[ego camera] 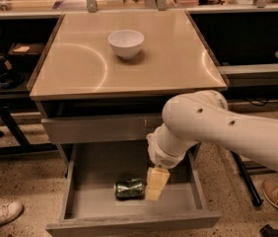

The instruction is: Pick green can from middle drawer and place on counter

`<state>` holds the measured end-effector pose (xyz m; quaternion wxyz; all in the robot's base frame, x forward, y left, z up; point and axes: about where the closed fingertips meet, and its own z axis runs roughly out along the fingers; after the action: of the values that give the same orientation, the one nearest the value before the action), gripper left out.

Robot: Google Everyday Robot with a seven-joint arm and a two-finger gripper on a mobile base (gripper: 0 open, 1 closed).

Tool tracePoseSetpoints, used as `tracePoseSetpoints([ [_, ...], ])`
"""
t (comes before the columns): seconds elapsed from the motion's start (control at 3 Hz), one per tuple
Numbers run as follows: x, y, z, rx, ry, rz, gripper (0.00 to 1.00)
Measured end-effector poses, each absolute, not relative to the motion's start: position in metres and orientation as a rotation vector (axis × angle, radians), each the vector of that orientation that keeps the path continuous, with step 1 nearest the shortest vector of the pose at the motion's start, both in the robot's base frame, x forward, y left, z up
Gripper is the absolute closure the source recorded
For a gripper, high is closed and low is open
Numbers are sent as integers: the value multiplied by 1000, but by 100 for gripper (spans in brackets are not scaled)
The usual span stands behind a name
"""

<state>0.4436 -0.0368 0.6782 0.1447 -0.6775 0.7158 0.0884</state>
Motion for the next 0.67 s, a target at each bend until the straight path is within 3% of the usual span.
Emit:
tracePoseSetpoints([
  [0.33, 467, -5, 623, -1987, 2026, 298, 0],
  [0.67, 466, -5, 623, -1987, 2026, 298, 0],
])
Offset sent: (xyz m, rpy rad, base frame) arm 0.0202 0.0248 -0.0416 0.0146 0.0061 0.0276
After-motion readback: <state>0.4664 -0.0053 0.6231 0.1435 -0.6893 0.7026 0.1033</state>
